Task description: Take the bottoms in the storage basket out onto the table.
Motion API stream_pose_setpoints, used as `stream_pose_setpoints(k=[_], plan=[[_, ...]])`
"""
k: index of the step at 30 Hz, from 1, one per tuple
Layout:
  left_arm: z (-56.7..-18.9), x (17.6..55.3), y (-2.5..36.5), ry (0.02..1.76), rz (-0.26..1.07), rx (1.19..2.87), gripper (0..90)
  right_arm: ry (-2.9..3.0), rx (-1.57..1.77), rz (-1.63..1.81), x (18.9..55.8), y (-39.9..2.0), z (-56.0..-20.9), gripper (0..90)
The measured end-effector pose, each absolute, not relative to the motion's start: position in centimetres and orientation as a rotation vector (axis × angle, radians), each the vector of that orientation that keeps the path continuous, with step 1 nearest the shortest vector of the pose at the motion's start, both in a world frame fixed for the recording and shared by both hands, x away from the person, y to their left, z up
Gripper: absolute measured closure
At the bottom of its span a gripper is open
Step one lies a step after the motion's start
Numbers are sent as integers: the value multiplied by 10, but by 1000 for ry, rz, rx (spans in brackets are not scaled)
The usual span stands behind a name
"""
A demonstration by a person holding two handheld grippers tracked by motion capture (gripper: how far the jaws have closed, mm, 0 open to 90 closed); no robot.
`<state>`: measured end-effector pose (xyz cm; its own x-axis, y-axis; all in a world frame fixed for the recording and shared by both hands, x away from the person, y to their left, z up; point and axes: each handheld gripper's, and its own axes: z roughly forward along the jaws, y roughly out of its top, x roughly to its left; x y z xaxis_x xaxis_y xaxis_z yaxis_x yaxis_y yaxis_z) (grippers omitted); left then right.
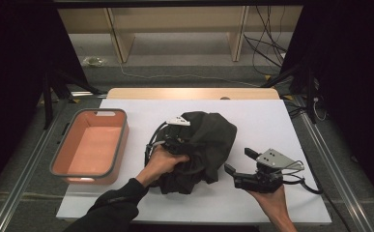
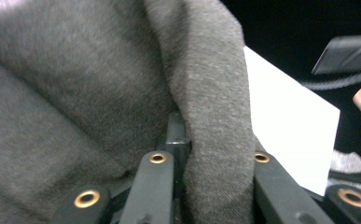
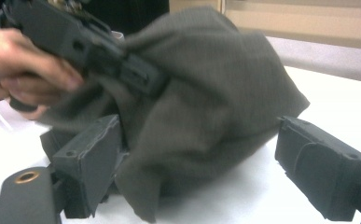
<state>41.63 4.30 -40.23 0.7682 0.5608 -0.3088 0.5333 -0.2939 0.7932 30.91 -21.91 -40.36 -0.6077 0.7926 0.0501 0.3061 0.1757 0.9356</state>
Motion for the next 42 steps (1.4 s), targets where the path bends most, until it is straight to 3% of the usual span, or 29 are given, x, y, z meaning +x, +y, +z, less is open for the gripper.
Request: stream_pose_setpoints(k=[12,19,32,42], plan=[[-448,404,16,798,35,2120,746,1997,1054,1402,309,-222,-403,157],[-454,400,10,799,39,2127,707,1996,1060,1377,310,-223,-404,159],[-435,389,5,730,-18,2158,382,1985,1082,1376,311,-228,-404,160],[-398,390,31,732,28,2073,240,1983,1084,1377,311,-227,-405,160]])
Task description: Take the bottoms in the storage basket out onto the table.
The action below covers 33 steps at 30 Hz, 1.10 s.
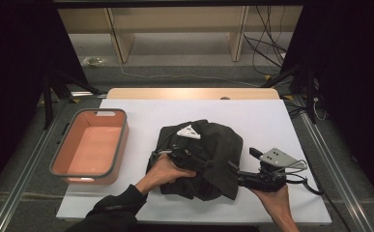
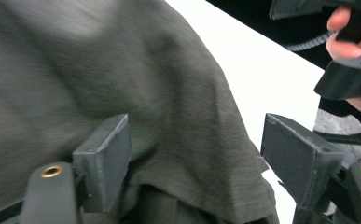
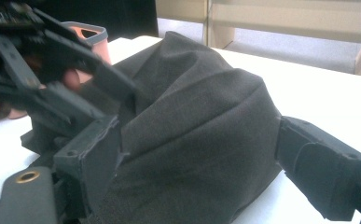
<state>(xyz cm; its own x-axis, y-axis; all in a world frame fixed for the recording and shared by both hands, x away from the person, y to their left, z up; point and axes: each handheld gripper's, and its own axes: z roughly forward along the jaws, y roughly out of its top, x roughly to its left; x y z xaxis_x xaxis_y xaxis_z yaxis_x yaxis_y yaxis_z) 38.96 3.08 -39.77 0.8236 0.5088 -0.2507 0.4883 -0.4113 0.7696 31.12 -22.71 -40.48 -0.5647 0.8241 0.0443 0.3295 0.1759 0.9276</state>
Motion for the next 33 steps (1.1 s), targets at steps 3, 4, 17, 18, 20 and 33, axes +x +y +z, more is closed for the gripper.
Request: stream_pose_setpoints(k=[3,4,17,18,20,33], plan=[[-395,392,38,753,44,2053,218,1983,1086,1376,311,-227,-405,160],[-393,394,43,767,47,2042,218,1983,1086,1376,311,-227,-405,160],[-386,404,65,817,115,1984,179,1993,1088,1371,311,-227,-405,159],[-386,405,66,816,121,1989,177,1993,1088,1371,311,-227,-405,159],[-385,405,68,821,124,1983,172,1993,1090,1371,311,-227,-405,159],[-374,415,98,880,175,1911,170,1997,1085,1374,311,-226,-406,159]])
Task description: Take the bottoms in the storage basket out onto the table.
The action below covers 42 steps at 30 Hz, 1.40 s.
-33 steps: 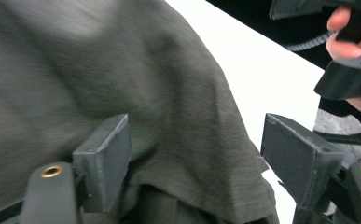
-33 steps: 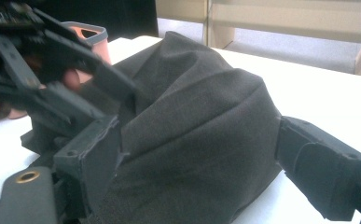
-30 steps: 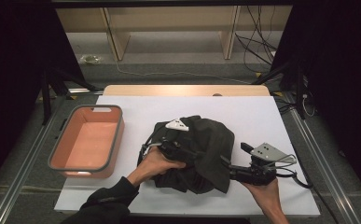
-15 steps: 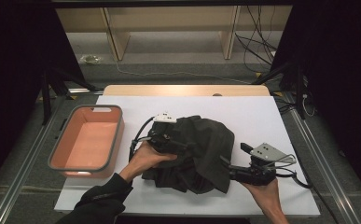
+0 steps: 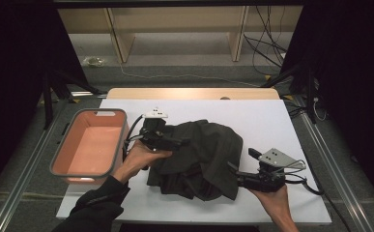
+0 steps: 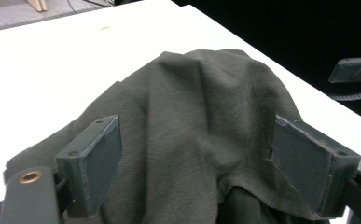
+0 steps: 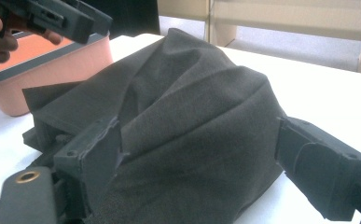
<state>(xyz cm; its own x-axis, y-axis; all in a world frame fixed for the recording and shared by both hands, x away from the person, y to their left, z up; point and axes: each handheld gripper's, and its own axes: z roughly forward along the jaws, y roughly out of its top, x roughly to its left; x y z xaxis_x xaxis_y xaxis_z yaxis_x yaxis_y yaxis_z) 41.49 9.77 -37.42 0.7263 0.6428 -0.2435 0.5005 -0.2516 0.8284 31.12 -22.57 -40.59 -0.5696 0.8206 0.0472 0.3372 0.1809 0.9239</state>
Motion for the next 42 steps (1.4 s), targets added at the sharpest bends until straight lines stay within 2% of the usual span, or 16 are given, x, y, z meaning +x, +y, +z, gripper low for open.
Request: stream_pose_setpoints(k=[6,10,23,33,37,42], plan=[[-370,420,116,925,212,1875,169,2001,1086,1373,311,-225,-406,159],[-365,422,128,942,308,1889,169,2003,1083,1375,311,-225,-407,159],[-358,432,179,1062,350,1770,169,2011,1078,1370,311,-223,-407,159],[-359,437,210,1145,398,1723,173,2010,1075,1370,311,-223,-407,159],[-363,441,223,1185,463,1732,173,2013,1077,1368,311,-223,-407,159],[-365,444,239,1227,459,1695,173,2010,1078,1370,311,-223,-407,159]])
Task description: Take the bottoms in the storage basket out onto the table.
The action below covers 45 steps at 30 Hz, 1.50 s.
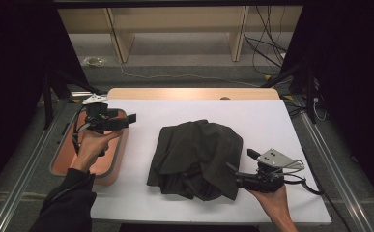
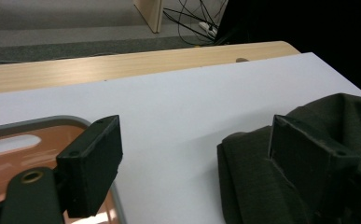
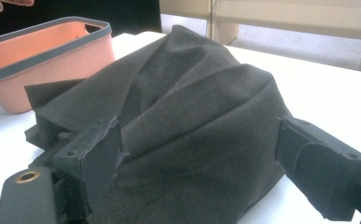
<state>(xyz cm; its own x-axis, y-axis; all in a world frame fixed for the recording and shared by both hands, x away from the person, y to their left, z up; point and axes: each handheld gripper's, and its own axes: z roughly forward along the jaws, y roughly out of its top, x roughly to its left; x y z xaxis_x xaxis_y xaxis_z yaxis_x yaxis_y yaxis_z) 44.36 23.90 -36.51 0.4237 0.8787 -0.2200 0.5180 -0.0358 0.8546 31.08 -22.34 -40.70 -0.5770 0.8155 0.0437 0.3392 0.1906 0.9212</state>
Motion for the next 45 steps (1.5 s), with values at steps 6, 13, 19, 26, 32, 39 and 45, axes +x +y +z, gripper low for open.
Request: stream_pose_setpoints(k=[6,13,19,26,32,39,45], plan=[[-364,445,263,1283,507,1661,173,2011,1078,1368,311,-223,-407,159],[-366,446,285,1344,546,1641,170,2011,1080,1368,311,-223,-407,159],[-367,446,302,1389,572,1618,170,2014,1080,1374,312,-222,-408,159],[-373,446,327,1459,615,1623,169,2016,1078,1370,312,-222,-409,159],[-376,446,343,1514,623,1619,169,2016,1079,1375,312,-223,-409,159],[-383,448,357,1568,620,1646,169,2017,1086,1375,312,-224,-409,159],[-387,449,365,1596,581,1651,169,2016,1087,1370,311,-224,-409,159]])
